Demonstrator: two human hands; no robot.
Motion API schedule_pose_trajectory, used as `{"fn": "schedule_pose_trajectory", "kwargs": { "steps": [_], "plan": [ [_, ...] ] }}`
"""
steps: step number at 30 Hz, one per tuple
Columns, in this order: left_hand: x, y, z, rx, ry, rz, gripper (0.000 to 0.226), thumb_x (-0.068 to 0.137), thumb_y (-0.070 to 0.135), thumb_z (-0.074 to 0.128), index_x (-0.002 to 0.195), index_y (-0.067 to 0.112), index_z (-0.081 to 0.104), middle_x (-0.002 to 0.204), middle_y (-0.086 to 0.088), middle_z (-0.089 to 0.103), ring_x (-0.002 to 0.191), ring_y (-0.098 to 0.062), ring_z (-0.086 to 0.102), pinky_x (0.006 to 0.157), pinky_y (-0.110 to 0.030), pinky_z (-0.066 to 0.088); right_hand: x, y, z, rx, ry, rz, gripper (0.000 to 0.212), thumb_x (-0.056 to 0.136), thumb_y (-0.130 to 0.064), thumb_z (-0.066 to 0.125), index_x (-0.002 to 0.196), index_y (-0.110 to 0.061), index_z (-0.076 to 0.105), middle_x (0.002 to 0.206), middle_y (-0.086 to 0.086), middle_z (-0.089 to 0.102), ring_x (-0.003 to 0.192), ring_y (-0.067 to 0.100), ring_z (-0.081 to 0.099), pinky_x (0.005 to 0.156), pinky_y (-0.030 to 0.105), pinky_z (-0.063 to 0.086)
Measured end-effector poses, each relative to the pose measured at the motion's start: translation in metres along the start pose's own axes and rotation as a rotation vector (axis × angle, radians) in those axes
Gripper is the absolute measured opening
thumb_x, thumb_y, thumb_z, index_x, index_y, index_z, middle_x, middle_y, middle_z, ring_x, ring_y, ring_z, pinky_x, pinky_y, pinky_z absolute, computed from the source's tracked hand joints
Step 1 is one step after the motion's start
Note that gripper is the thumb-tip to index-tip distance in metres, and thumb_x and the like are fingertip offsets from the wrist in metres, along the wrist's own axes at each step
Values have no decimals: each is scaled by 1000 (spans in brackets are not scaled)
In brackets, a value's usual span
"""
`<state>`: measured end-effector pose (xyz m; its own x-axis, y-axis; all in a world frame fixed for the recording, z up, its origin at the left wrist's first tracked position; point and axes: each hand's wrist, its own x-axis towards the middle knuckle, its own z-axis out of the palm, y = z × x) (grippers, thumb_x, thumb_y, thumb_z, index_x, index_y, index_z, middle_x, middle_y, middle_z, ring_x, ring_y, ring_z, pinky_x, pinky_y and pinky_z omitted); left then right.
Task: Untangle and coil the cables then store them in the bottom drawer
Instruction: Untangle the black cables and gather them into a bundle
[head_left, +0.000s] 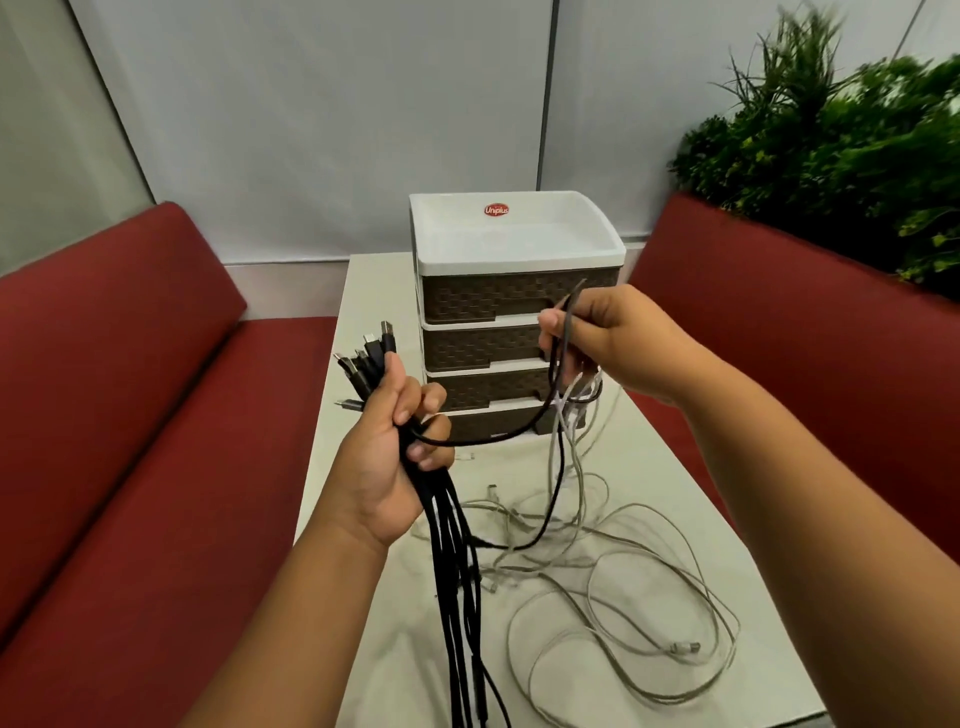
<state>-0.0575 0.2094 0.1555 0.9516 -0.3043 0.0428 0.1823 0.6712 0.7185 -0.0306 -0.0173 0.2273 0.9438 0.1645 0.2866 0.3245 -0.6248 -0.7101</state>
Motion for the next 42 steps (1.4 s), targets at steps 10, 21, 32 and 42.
{"fn": "schedule_pose_trajectory", "kwargs": {
  "steps": [10,21,32,42],
  "plan": [
    [3,-1,2,-145,72,7,54,98,48,43,54,20,33,47,6,25,40,-6,37,48,-20,49,-10,16,-7,-19,-214,170,20,95,-20,61,81,-10,69,63,6,68,49,10,62,48,24,49],
    [1,-37,26,522,74,-33,5,93,14,61,95,11,57,60,6,25,44,-6,16,39,-19,19,-9,-27,24,36,-276,-97,8,82,-21,77,83,-14,79,74,2,73,61,13,62,59,21,47],
    [6,-29,3,285,183,-19,22,99,28,52,89,10,58,47,9,19,38,-3,17,35,-15,19,-16,41,32,-188,-367,-20,10,86,-27,73,95,-24,74,81,-12,71,75,1,64,73,24,52],
    [5,-24,-5,153,297,71,28,100,26,52,75,15,56,45,10,20,35,-1,18,34,-14,21,-36,53,24,1044,-90,134,18,96,-16,49,89,-5,61,85,9,64,75,23,62,67,32,52]
  ]
}}
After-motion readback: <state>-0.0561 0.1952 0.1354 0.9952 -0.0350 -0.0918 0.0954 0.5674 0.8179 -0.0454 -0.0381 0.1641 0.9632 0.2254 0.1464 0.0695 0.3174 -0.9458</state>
